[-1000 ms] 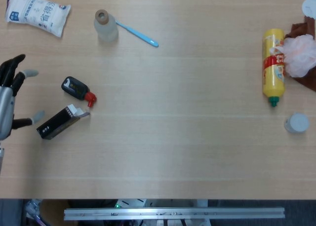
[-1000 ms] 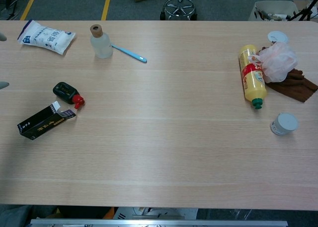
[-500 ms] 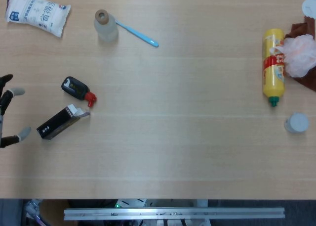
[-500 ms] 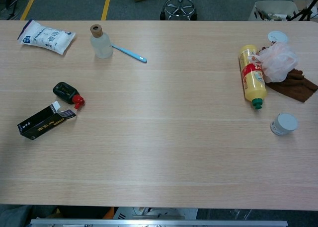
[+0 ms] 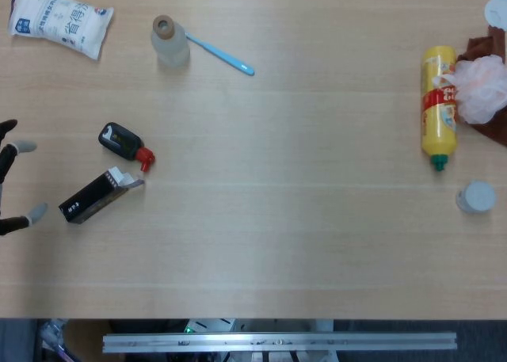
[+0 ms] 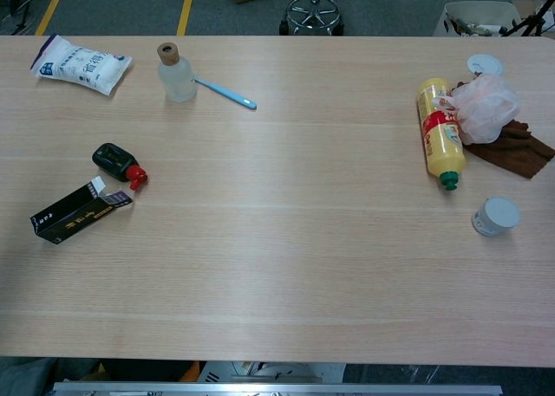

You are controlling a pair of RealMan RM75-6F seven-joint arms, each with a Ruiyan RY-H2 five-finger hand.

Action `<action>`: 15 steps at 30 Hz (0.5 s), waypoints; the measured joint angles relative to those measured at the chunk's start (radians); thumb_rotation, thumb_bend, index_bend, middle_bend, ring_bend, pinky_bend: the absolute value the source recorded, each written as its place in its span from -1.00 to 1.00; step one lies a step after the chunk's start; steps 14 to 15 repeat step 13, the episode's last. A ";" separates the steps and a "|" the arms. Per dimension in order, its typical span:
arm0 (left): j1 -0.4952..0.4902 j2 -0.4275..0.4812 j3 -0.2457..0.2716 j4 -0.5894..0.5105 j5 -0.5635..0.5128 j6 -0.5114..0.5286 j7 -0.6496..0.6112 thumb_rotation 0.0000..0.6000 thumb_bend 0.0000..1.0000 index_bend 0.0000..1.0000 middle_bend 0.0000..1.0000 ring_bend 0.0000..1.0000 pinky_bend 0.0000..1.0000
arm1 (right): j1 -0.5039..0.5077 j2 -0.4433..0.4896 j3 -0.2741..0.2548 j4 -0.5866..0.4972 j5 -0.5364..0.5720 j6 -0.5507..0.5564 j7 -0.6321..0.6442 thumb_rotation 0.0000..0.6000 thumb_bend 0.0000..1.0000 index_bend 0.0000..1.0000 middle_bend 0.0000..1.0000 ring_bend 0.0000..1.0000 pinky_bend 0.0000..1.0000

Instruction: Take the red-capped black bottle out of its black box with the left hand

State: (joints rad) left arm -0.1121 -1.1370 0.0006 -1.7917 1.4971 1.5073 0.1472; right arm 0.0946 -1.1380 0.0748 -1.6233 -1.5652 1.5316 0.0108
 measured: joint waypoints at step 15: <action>0.009 -0.014 -0.001 0.013 -0.002 -0.012 0.006 1.00 -0.95 -0.41 -0.71 -0.74 -0.51 | 0.013 -0.014 -0.002 0.022 0.001 -0.022 0.011 1.00 -0.85 -0.66 -0.67 -0.83 -0.54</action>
